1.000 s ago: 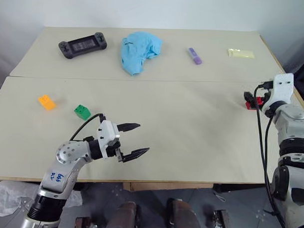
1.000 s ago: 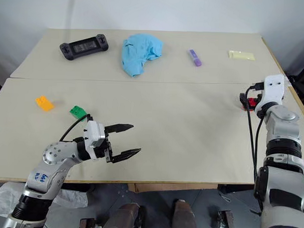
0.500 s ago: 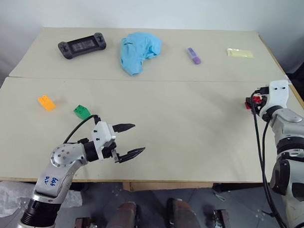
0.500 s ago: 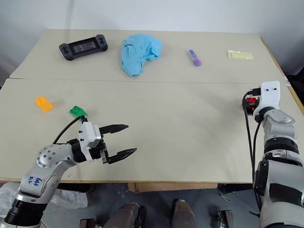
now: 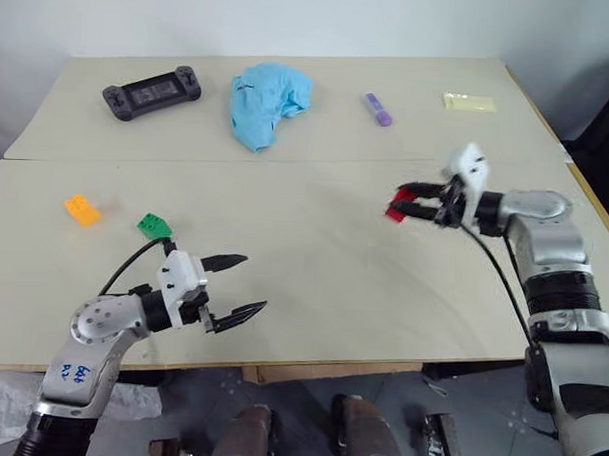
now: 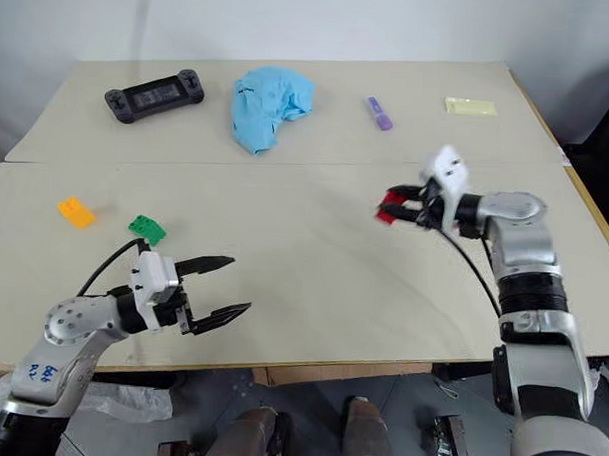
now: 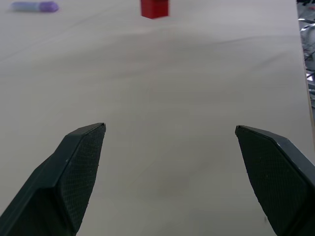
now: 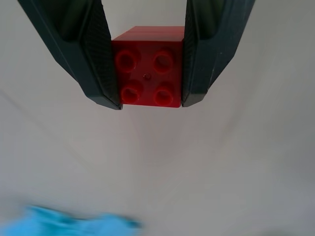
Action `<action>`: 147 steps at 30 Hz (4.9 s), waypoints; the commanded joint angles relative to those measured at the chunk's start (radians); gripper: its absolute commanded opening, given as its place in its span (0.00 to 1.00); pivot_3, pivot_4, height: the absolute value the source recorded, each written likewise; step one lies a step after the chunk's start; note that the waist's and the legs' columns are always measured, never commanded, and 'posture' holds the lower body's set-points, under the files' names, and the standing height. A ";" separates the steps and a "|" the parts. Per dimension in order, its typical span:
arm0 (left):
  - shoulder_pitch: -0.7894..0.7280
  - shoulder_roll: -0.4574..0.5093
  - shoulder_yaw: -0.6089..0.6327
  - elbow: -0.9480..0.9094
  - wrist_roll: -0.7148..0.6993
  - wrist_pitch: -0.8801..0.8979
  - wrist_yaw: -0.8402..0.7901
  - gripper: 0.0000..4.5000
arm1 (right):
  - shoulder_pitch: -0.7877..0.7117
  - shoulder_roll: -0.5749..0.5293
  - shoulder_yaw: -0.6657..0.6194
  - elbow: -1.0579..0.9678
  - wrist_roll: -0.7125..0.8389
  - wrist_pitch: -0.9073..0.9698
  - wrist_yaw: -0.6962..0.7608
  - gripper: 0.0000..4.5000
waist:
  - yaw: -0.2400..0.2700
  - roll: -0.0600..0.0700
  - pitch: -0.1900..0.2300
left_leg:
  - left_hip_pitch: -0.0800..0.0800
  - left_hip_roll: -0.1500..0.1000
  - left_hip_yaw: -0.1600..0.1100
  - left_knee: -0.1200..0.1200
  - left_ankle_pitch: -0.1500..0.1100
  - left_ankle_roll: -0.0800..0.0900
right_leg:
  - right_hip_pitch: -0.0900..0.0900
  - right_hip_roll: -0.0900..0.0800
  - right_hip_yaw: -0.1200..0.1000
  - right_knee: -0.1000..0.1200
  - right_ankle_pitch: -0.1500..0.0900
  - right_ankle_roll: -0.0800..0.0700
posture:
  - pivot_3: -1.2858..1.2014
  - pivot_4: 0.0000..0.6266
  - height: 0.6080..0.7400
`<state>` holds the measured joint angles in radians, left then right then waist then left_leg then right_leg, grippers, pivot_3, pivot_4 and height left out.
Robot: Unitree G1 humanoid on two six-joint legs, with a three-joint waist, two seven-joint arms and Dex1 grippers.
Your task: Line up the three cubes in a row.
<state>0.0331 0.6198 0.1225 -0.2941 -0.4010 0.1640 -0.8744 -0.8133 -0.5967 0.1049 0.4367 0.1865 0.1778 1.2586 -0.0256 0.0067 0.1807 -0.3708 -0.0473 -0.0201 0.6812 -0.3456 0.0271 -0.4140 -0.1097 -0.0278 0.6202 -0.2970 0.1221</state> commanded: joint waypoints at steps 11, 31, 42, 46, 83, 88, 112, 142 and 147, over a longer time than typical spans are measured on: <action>0.123 0.010 0.103 -0.034 -0.016 -0.030 0.011 1.00 | 0.004 0.165 0.197 -0.065 -0.070 -0.124 0.043 0.33 | 0.017 0.000 0.000 | 0.000 -0.003 -0.002 0.001 -0.001 0.001 | 0.000 -0.003 -0.001 0.000 0.000 0.000 | 0.52 0.24 1.00; 0.178 0.027 0.191 -0.042 -0.003 -0.069 0.040 1.00 | 0.037 0.171 0.102 -0.044 0.004 -0.306 0.035 0.99 | 0.003 0.000 0.000 | 0.000 -0.002 -0.002 0.000 -0.001 0.001 | 0.000 -0.002 -0.003 0.000 0.000 -0.001 | 0.52 0.24 1.00; 0.443 -0.166 0.573 0.152 -0.082 -0.221 0.159 1.00 | 0.377 0.233 -0.052 -0.324 0.269 -0.342 0.043 0.99 | 0.001 -0.002 0.000 | 0.000 0.000 -0.005 -0.003 -0.003 0.001 | 0.003 -0.002 -0.008 -0.004 -0.001 -0.002 | 0.52 0.24 1.00; 0.486 -0.186 0.621 0.215 -0.121 -0.216 0.147 1.00 | 0.490 0.227 -0.037 -0.347 0.252 -0.387 0.065 0.99 | 0.012 -0.003 0.000 | 0.001 -0.001 -0.005 0.000 -0.003 0.001 | 0.005 -0.003 -0.007 -0.008 -0.001 -0.001 | 0.52 0.24 1.00; -0.366 0.023 0.220 0.718 0.024 -0.207 0.039 0.32 | 0.609 0.148 -0.054 -0.527 0.225 -0.319 -0.101 1.00 | 0.024 -0.004 -0.001 | 0.001 -0.002 -0.008 0.002 -0.002 -0.001 | 0.003 -0.003 -0.022 0.002 -0.001 -0.004 | 0.52 0.24 1.00; -0.453 0.092 0.119 0.559 -0.027 -0.152 -0.206 0.32 | 0.630 0.111 -0.083 -0.532 0.231 -0.324 -0.109 1.00 | 0.029 -0.006 -0.001 | 0.000 -0.002 -0.008 0.002 -0.002 -0.001 | 0.003 -0.003 -0.022 0.002 -0.001 -0.004 | 0.52 0.24 1.00; -0.869 -0.070 -0.206 1.219 0.210 -0.525 -0.580 0.32 | 0.766 -0.010 -0.179 -0.610 0.261 -0.294 -0.123 1.00 | 0.044 -0.006 0.000 | 0.000 -0.004 -0.004 0.003 0.000 0.002 | 0.003 0.001 -0.022 0.004 0.000 -0.002 | 0.52 0.24 1.00; 0.038 -0.173 0.630 0.211 -0.084 -0.122 0.284 0.99 | 0.454 0.207 -0.054 -0.459 0.296 -0.295 -0.078 1.00 | 0.005 -0.007 0.000 | 0.001 -0.001 -0.008 0.001 -0.001 0.000 | 0.003 -0.003 -0.013 0.002 -0.001 -0.003 | 0.52 0.24 1.00; 0.211 -0.325 0.748 0.133 -0.106 -0.136 0.476 0.99 | 0.420 0.228 -0.017 -0.478 0.299 -0.264 -0.074 1.00 | 0.040 -0.009 -0.001 | 0.001 -0.002 -0.010 0.003 -0.001 0.000 | 0.006 -0.005 -0.015 0.000 -0.001 -0.003 | 0.52 0.24 1.00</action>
<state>0.2232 0.3112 0.8226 -0.1190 -0.4886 0.0507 -0.4639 -0.3804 -0.3706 0.0871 -0.0096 0.4723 -0.0894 1.1844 0.0145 -0.0023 0.1798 -0.3690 -0.0501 -0.0297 0.6842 -0.3463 0.0270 -0.4079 -0.1152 -0.0428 0.6188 -0.2978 0.1190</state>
